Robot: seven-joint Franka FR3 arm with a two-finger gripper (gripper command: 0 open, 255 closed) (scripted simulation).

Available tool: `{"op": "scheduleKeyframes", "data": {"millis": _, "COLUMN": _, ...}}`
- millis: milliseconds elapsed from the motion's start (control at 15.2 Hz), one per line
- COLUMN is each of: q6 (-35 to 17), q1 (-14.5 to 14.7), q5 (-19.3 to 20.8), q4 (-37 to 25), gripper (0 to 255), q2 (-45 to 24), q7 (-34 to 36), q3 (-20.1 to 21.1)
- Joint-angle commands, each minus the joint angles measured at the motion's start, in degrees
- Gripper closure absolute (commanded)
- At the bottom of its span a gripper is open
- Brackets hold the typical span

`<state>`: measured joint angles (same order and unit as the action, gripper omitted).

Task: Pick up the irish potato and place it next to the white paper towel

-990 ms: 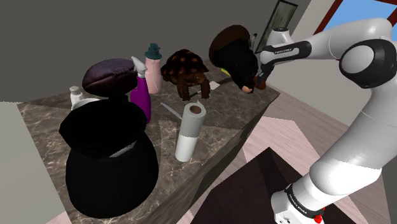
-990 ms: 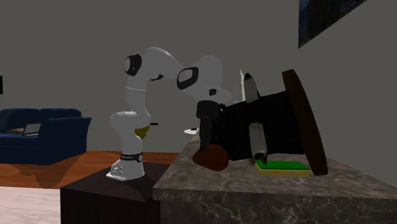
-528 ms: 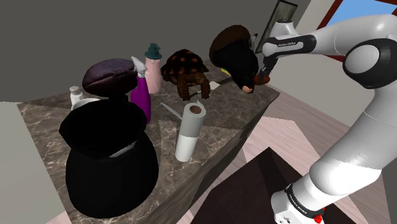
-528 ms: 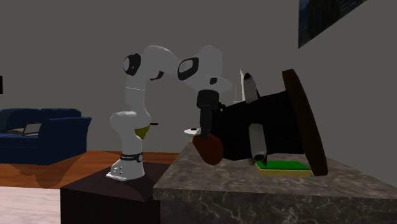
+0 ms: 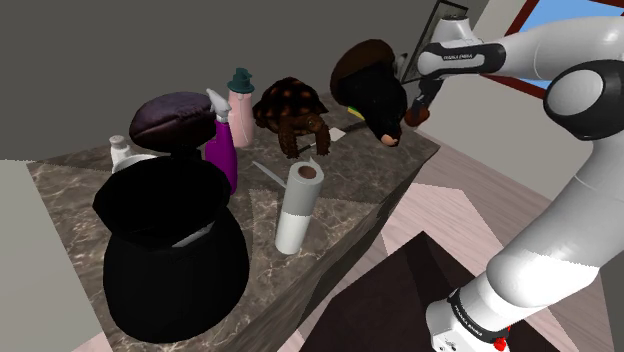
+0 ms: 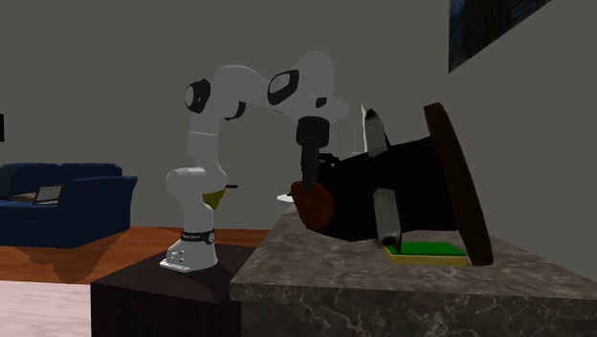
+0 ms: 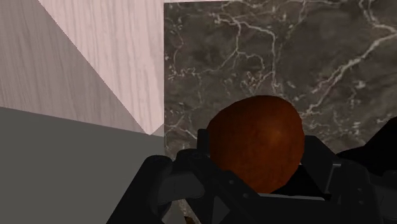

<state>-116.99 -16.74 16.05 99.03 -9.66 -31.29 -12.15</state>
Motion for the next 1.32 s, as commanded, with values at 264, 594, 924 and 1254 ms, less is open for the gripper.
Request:
{"op": "scheduleKeyframes", "data": {"millis": 264, "q6": 4.40, "q1": 0.06, "q5": -0.42, "q4": -3.92, "gripper": 255, "q2": 0.61, "q7": -1.23, "q3": 0.05}}
{"op": "scheduleKeyframes", "data": {"millis": 594, "q6": 8.07, "q1": 0.10, "q5": -0.78, "q4": -7.69, "gripper": 255, "q2": 0.62, "q7": -2.23, "q3": 0.09}}
{"op": "scheduleKeyframes", "data": {"millis": 924, "q6": 11.85, "q1": 0.10, "q5": -1.16, "q4": -11.94, "gripper": 255, "q2": 0.27, "q7": -3.28, "q3": 0.11}}
{"op": "scheduleKeyframes", "data": {"millis": 1254, "q6": 15.78, "q1": 0.05, "q5": -1.56, "q4": -16.75, "gripper": 255, "q2": -0.47, "q7": -4.38, "q3": 0.11}}
